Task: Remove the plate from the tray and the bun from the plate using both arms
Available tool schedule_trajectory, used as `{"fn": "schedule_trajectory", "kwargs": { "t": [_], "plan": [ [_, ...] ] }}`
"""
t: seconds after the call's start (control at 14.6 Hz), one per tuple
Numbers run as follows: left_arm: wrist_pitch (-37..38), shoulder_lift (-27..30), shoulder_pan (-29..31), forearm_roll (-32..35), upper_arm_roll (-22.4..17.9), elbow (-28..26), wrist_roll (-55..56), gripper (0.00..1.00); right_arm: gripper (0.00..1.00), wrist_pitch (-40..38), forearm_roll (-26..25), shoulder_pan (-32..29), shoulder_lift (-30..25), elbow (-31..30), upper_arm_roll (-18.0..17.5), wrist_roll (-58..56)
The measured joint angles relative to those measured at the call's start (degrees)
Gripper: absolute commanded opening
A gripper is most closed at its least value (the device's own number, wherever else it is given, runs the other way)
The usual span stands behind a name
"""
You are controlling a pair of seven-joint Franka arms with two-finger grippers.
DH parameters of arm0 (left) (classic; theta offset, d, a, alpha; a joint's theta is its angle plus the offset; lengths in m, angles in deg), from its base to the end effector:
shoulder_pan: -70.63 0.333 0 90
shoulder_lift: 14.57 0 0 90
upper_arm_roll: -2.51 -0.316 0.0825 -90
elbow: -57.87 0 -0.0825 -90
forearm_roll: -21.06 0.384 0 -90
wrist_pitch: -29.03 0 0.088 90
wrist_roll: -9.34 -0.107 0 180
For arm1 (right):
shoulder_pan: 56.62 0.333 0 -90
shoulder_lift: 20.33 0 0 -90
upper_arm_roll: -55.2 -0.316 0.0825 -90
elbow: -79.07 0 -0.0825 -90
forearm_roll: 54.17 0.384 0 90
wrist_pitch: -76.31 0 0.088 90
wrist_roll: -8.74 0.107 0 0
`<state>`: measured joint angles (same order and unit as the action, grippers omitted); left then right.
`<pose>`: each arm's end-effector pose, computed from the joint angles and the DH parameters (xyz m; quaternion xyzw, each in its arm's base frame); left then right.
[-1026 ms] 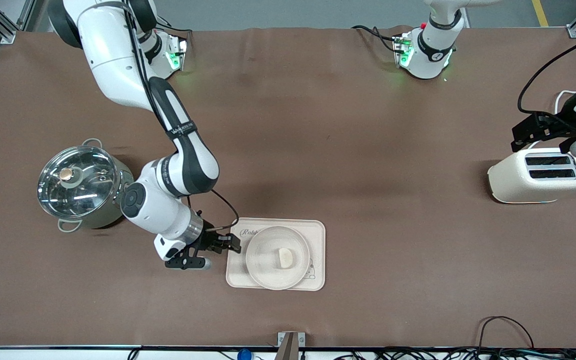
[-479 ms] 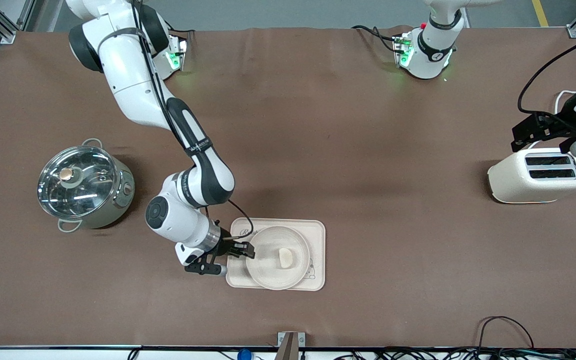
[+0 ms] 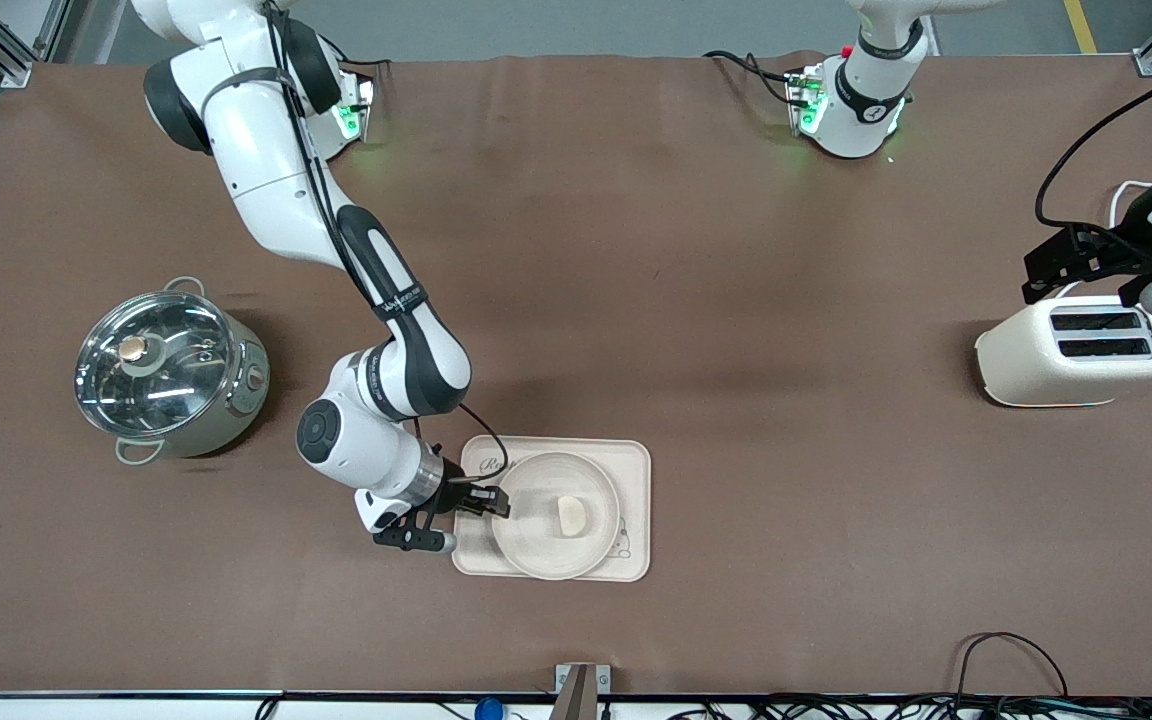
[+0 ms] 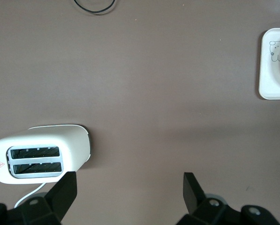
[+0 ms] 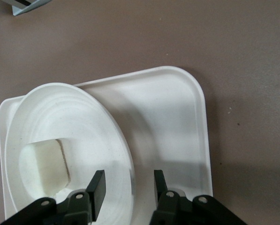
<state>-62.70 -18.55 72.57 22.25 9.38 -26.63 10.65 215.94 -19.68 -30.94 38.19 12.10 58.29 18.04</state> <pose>0.5780 -0.0450 0.6336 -0.9991 0.0313 -0.0289 0.0047 0.7189 0.3153 0.1906 -0.9700 0.0736 -0.0608 0.2235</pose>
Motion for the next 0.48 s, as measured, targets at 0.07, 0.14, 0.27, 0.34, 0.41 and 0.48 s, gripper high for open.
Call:
{"fn": "schedule_trajectory", "kwargs": {
  "t": [0.07, 0.14, 0.27, 0.34, 0.41, 0.48],
  "plan": [
    [0.00, 0.00, 0.00, 0.00, 0.00, 0.00, 0.00, 1.00, 0.36, 0.00, 0.00, 0.00, 0.13, 0.03, 0.00, 0.00],
    [0.00, 0.00, 0.00, 0.00, 0.00, 0.00, 0.00, 1.00, 0.32, 0.00, 0.02, 0.00, 0.22, 0.05, 0.00, 0.01],
    [0.00, 0.00, 0.00, 0.00, 0.00, 0.00, 0.00, 1.00, 0.29, 0.00, 0.02, 0.00, 0.29, 0.11, -0.02, 0.01],
    [0.00, 0.00, 0.00, 0.00, 0.00, 0.00, 0.00, 1.00, 0.28, 0.00, 0.03, 0.00, 0.29, 0.14, -0.02, 0.01],
    [0.00, 0.00, 0.00, 0.00, 0.00, 0.00, 0.00, 1.00, 0.25, 0.00, 0.03, 0.00, 0.30, 0.16, -0.04, 0.02],
    [0.01, 0.00, 0.00, 0.00, 0.00, 0.00, 0.00, 1.00, 0.22, 0.00, 0.03, 0.00, 0.32, 0.16, -0.05, 0.02]
  ]
}}
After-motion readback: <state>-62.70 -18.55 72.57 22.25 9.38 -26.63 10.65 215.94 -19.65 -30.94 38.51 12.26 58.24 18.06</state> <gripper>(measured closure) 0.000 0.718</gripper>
